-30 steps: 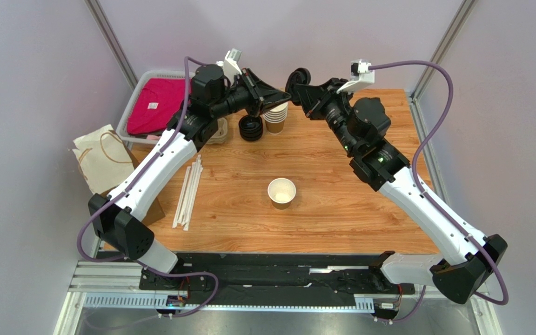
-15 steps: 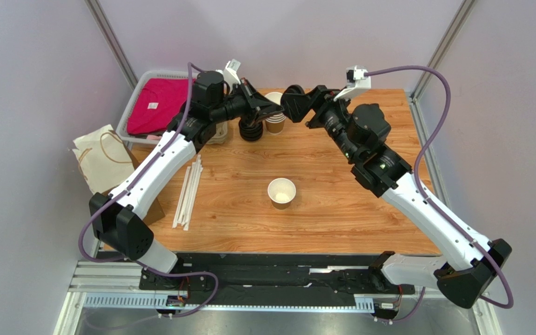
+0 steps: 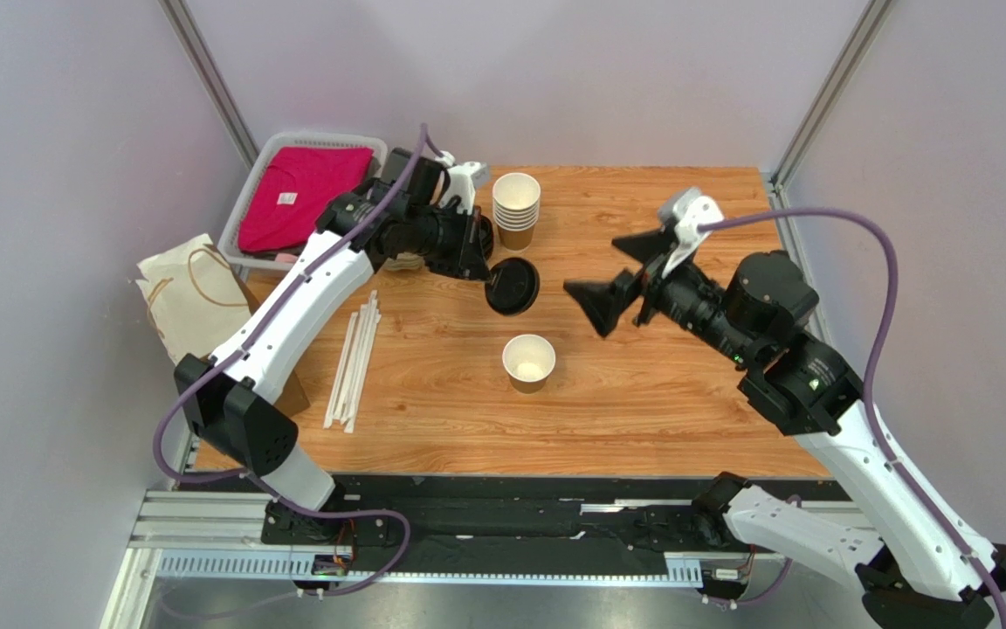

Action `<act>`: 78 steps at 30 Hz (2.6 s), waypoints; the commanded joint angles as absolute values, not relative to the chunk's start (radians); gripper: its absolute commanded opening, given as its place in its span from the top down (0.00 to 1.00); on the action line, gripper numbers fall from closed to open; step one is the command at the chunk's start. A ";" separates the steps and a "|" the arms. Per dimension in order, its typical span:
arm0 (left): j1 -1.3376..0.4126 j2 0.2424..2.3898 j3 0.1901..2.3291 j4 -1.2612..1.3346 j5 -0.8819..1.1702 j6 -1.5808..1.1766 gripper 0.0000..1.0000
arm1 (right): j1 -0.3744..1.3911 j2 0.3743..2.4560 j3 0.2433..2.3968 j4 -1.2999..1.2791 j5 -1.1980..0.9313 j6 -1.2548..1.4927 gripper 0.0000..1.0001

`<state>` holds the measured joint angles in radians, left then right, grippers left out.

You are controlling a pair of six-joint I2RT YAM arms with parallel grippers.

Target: Pack the takeout coffee

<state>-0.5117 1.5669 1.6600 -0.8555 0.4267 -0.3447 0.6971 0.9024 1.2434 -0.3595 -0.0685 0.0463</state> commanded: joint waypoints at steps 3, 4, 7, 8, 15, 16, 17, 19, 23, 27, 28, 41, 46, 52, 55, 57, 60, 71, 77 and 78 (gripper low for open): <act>-0.595 1.710 1.802 -1.230 0.287 0.066 1.00 | 0.698 0.854 1.108 -0.652 -0.483 -0.195 0.00; -0.600 1.732 1.819 -1.245 0.290 0.078 1.00 | 0.698 0.856 1.080 -0.673 -0.480 -0.205 0.00; -0.627 1.796 1.874 -1.279 0.313 0.101 1.00 | 0.698 0.801 0.993 -0.661 -0.476 -0.259 0.00; -0.646 1.808 1.888 -1.284 0.307 0.110 1.00 | 0.698 0.790 0.976 -0.666 -0.482 -0.297 0.00; -0.732 1.922 1.951 -1.292 0.250 0.112 1.00 | 0.699 0.798 0.917 -0.725 -0.416 -0.446 0.00; -0.742 1.930 1.962 -1.290 0.239 0.110 1.00 | 0.699 0.799 0.913 -0.741 -0.417 -0.466 0.00; -0.749 1.940 1.967 -1.284 0.229 0.109 1.00 | 0.699 0.802 0.908 -0.747 -0.411 -0.477 0.00; -0.755 1.950 1.973 -1.267 0.212 0.101 1.00 | 0.699 0.802 0.900 -0.749 -0.408 -0.494 0.00; -0.767 1.992 1.993 -1.266 0.183 0.091 1.00 | 0.699 0.840 0.850 -0.694 -0.347 -0.489 0.03; -0.769 2.013 2.008 -1.246 0.163 0.081 1.00 | 0.689 0.880 0.844 -0.687 -0.299 -0.486 0.05; -0.769 2.019 2.020 -1.243 0.163 0.077 1.00 | 0.689 0.877 0.842 -0.683 -0.308 -0.488 0.05; -0.779 2.060 2.028 -1.238 0.163 0.061 1.00 | 0.632 0.923 0.861 -0.675 -0.347 -0.434 0.06; -0.788 2.057 2.006 -1.224 0.153 0.057 1.00 | 0.618 0.934 0.870 -0.675 -0.353 -0.428 0.06; -0.793 2.065 2.008 -1.223 0.158 0.054 1.00 | 0.611 0.936 0.873 -0.669 -0.350 -0.425 0.05; -0.798 2.063 2.002 -1.227 0.158 0.055 1.00 | 0.606 0.937 0.874 -0.667 -0.347 -0.428 0.05; -0.798 2.062 1.990 -1.230 0.155 0.060 1.00 | 0.601 0.942 0.876 -0.667 -0.348 -0.433 0.05; -0.799 2.057 1.965 -1.226 0.156 0.063 1.00 | 0.601 0.946 0.882 -0.666 -0.351 -0.434 0.05; -0.799 2.062 1.973 -1.209 0.161 0.043 0.99 | 0.598 0.957 0.888 -0.666 -0.357 -0.434 0.04; -0.799 2.054 1.973 -1.213 0.156 0.044 0.91 | 0.600 0.957 0.890 -0.666 -0.356 -0.437 0.04; -0.799 2.054 1.970 -1.215 0.160 0.049 0.89 | 0.600 0.957 0.891 -0.666 -0.357 -0.437 0.04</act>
<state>-0.7918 2.0651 1.9495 -1.2285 0.1547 0.0517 0.6033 0.9600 0.8463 -0.7055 -0.3447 -0.4416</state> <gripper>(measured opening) 0.078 0.960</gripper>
